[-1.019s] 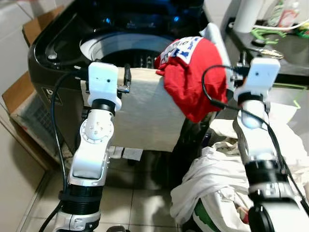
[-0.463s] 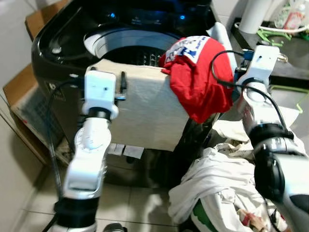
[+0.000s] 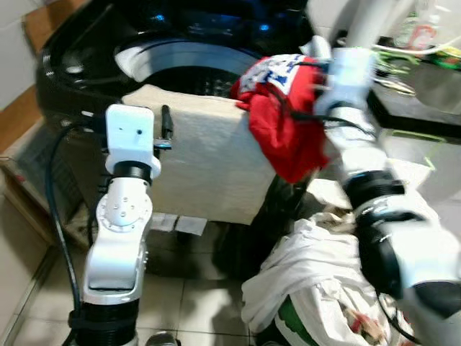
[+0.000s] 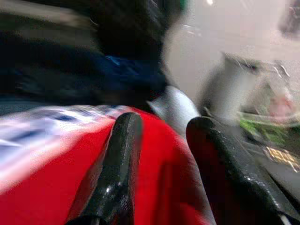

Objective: Clothes washing

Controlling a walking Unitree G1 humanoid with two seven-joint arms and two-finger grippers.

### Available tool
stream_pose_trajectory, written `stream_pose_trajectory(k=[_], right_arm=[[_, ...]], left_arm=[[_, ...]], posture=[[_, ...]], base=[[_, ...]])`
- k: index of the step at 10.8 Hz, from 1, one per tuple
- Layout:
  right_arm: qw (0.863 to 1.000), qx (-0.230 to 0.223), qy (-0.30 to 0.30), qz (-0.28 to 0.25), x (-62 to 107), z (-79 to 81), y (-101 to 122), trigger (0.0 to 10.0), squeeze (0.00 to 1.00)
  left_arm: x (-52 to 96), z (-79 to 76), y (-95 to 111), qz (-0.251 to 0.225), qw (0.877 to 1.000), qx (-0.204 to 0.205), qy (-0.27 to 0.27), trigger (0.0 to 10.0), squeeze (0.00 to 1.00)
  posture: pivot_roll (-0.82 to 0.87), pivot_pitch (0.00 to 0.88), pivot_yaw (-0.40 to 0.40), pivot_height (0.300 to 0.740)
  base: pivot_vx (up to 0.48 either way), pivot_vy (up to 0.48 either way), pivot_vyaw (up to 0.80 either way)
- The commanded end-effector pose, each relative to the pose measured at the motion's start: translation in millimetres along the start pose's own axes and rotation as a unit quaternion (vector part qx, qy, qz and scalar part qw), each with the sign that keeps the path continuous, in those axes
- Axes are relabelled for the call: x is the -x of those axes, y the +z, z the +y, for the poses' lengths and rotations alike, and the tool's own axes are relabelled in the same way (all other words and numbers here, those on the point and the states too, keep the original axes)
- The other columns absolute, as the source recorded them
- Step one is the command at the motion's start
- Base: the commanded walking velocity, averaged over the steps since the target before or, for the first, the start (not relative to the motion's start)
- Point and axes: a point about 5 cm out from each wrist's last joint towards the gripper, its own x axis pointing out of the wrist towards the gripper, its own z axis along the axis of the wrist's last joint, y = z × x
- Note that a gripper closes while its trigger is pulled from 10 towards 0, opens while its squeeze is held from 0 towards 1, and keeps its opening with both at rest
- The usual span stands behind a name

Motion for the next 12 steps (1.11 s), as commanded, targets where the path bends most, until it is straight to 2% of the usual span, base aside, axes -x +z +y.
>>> stream_pose_trajectory(k=[1, 2, 3, 4, 6, 7, 8, 9, 10, 11, 12], right_arm=[[1.0, 0.01, 0.002, -0.01, 1.6, -3.6, 0.1, 10.0, 0.0], [0.999, 0.008, 0.017, 0.043, 8.5, 2.6, -24.0, 10.0, 0.0], [0.998, 0.018, 0.018, 0.054, 8.2, 1.6, -27.4, 10.0, 0.0], [0.996, 0.046, -0.004, 0.077, 3.0, -13.9, -27.7, 10.0, 0.0], [0.985, 0.133, -0.051, 0.094, -2.8, -51.4, -22.4, 10.0, 0.0], [0.975, 0.192, -0.071, 0.089, -3.6, -69.4, -18.0, 10.0, 0.0], [0.959, 0.248, -0.109, 0.082, -5.3, -96.5, -6.8, 10.0, 0.0], [0.96, 0.239, -0.124, 0.08, -7.4, -105.4, 0.8, 10.0, 0.0], [0.978, 0.158, -0.121, 0.058, -15.2, -100.6, 17.3, 10.0, 0.0], [0.994, 0.078, -0.069, 0.021, -21.8, -72.5, 28.4, 10.0, 0.0], [0.998, 0.047, -0.03, -0.015, -23.8, -51.9, 36.5, 10.0, 0.0]], left_arm=[[0.1, -2.2, 2.2, -0.001, 1.0, 0.001, 0.0, 10.0, 0.0], [-3.0, -7.5, 1.9, 0.001, 1.0, 0.01, -0.008, 10.0, 0.0], [-4.4, -9.0, 1.9, 0.002, 1.0, 0.012, -0.011, 10.0, 0.0], [-5.8, -11.8, 0.8, 0.004, 1.0, 0.015, -0.017, 10.0, 0.0], [-6.9, -12.6, 0.4, 0.005, 1.0, 0.015, -0.021, 10.0, 0.0], [-6.9, -11.2, 0.2, 0.004, 1.0, 0.014, -0.02, 10.0, 0.0], [-6.8, -10.4, 0.0, 0.004, 1.0, 0.011, -0.02, 10.0, 0.0], [-6.6, -10.7, 0.1, 0.003, 1.0, 0.01, -0.019, 10.0, 0.0], [-6.2, -9.0, 0.3, 0.002, 1.0, 0.01, -0.014, 10.0, 0.0], [-6.7, -7.9, 0.2, 0.002, 1.0, 0.01, -0.009, 10.0, 0.0], [-7.3, -7.3, 0.9, 0.0, 1.0, 0.011, -0.007, 10.0, 0.0]], posture=[[0.25, 0.0, -0.128, 0.74], [0.23, 0.0, -0.11, 0.74], [0.22, 0.0, -0.101, 0.74], [0.21, 0.0, -0.092, 0.74], [0.23, 0.0, -0.09, 0.74], [0.23, 0.0, -0.09, 0.74], [0.24, 0.0, -0.095, 0.74], [0.24, 0.0, -0.106, 0.74], [0.24, 0.0, -0.11, 0.74], [0.24, 0.0, -0.112, 0.74], [0.23, 0.0, -0.111, 0.74]], base=[[0.0, 0.0, 0.0], [0.0, 0.0, 0.0], [0.0, 0.0, 0.0], [0.0, 0.0, 0.0], [0.0, 0.0, 0.0], [0.0, 0.0, 0.0], [0.0, 0.0, 0.0], [0.0, 0.0, 0.0], [0.0, 0.0, 0.0], [0.0, 0.0, 0.0], [0.0, 0.0, 0.0]])
